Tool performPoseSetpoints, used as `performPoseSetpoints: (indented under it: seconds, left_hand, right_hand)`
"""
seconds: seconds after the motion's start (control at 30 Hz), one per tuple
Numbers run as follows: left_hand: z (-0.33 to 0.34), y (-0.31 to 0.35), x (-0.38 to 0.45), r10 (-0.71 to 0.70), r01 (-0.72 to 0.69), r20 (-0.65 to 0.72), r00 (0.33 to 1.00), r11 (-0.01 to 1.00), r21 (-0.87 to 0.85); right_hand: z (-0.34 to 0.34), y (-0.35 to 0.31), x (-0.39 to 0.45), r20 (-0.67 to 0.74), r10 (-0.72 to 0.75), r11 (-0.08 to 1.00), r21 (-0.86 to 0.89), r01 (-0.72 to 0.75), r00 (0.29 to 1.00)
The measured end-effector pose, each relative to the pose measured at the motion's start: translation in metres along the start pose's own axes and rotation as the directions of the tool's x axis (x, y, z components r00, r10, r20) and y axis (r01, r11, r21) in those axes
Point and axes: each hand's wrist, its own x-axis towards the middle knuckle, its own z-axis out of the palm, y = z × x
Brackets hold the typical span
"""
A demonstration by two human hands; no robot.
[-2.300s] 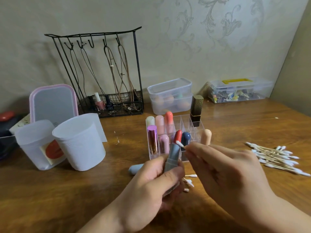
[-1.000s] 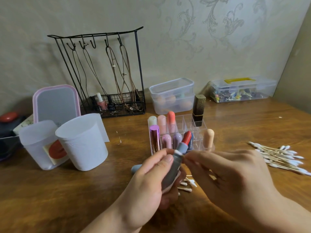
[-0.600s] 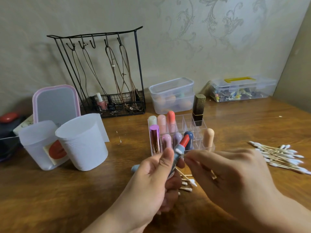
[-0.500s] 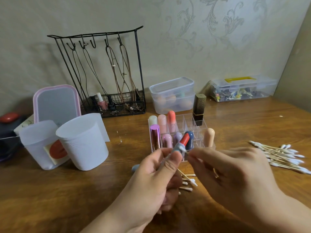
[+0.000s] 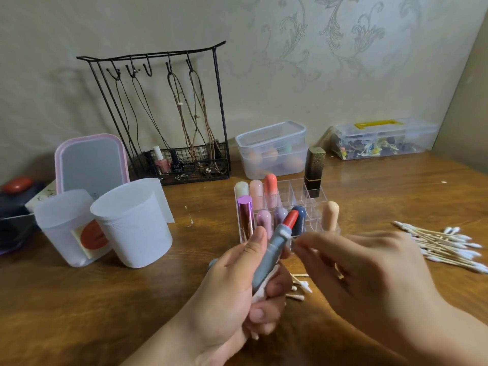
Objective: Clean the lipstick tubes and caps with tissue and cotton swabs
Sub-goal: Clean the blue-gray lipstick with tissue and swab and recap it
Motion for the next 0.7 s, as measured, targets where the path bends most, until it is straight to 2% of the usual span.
performPoseSetpoints:
  seconds: [0.17, 0.4, 0.5, 0.57, 0.63, 0.7]
  left_hand:
    - [-0.002, 0.000, 0.001, -0.008, 0.008, -0.049, 0.999, 1.000, 0.014]
    - [-0.005, 0.001, 0.002, -0.065, 0.064, -0.019, 0.998, 0.995, -0.075]
    - [-0.009, 0.001, 0.001, -0.070, 0.071, 0.012, 0.997, 0.989, -0.127]
    - [-0.016, 0.005, 0.001, -0.063, 0.081, 0.105, 0.993, 0.980, -0.181]
    - [-0.030, 0.018, 0.001, 0.007, 0.062, 0.265, 0.964, 0.965, -0.254]
    - [-0.050, 0.035, -0.002, 0.087, -0.022, 0.314, 0.945, 0.978, -0.206]
  right_hand:
    - [-0.002, -0.001, 0.001, 0.004, -0.001, 1.000, 0.001, 0.001, 1.000]
    - [-0.004, 0.000, 0.002, -0.012, 0.000, 1.000, -0.009, 0.000, 1.000]
    - [-0.004, -0.003, 0.002, 0.023, -0.050, 0.999, 0.024, 0.049, 0.999]
    - [-0.005, -0.002, 0.003, 0.003, -0.032, 0.994, 0.100, 0.032, 0.999]
    - [-0.006, 0.000, 0.003, -0.020, 0.066, 0.974, 0.219, -0.061, 0.998]
    - [-0.003, 0.003, 0.002, 0.010, 0.165, 0.946, 0.281, -0.161, 0.986]
